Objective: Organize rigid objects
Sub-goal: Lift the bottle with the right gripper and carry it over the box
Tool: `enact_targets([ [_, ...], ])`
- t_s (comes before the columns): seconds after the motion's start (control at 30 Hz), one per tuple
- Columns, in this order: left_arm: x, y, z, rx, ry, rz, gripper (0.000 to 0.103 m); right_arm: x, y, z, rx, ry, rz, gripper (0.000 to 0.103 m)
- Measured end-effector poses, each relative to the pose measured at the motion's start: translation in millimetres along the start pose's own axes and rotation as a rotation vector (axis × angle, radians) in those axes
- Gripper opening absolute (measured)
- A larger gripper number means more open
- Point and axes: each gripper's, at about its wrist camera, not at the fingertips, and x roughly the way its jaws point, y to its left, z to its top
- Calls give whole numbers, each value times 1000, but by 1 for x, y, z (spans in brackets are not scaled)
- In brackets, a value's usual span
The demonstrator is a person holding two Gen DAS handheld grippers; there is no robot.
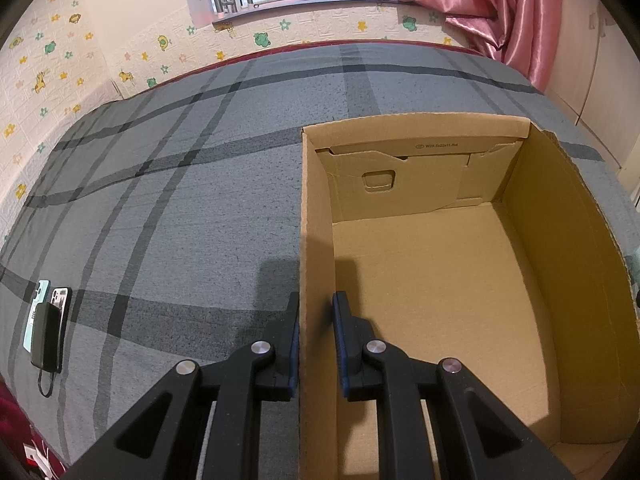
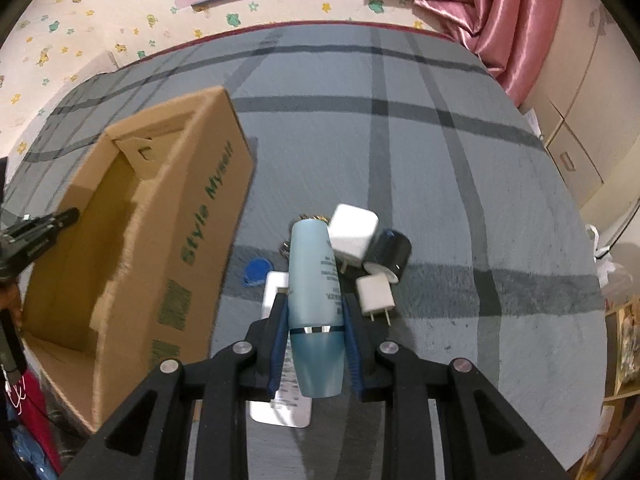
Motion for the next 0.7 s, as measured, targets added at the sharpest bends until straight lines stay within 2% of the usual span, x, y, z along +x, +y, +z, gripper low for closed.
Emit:
enact_targets([
  [0.3,0,1,0,-4,0,-7,15,-18,23,23,-41,-34,12,27],
  [0.7,0,1,0,-5,0,-10,15,-23,70,49,-99,-49,81,27],
])
